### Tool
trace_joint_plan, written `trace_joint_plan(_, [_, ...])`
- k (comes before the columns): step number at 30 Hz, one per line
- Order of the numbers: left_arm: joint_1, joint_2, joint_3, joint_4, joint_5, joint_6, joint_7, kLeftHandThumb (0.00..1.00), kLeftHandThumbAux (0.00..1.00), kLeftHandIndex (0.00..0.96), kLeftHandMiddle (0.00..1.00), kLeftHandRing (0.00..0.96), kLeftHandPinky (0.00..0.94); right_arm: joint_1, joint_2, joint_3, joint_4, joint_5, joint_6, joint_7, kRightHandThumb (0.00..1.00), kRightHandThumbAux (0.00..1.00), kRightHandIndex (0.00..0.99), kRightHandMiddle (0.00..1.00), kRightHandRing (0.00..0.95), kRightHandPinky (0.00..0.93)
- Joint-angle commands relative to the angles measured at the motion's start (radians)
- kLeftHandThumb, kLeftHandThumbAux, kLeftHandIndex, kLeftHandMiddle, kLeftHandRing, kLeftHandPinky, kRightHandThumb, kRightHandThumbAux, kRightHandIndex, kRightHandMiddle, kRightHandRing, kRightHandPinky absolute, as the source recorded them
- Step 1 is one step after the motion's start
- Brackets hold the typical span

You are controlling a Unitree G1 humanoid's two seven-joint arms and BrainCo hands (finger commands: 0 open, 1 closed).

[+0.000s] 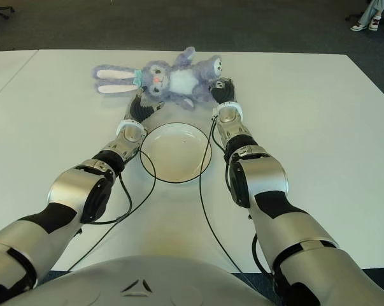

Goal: Put the doll into the plate.

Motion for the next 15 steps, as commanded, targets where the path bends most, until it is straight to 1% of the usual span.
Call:
trace_joint_plan(1, [0.038,-0.023,0.009,0.019,-0.012,0.031,-0.017,0.090,0.593,0.000,0.000,0.000,0.000,0.001,-0.020,-0.008,0.010,0.003,0.021,-0.007,0.709,0.710,0.439,0.792,0.805,0.819])
trace_joint_plan(8, [0.037,-0.024,0.015,0.019,-0.007,0.031,-0.016,0.070,0.596,0.000,0.000,0.000,0.000,0.000,-0.038,-0.008,0.008,0.001,0.012,-0.013,0.709,0.710,0.439,0.792,0.806,0.820])
trace_joint_plan(15, [0.036,-0.022,0.019,0.018,-0.007,0.027,-0.023,0.060,0.604,0.003,0.000,0.000,0.000,-0.023,-0.065,-0.007,-0.004,0.004,-0.023,-0.006,0.709,0.710,0.439,0.795,0.808,0.818])
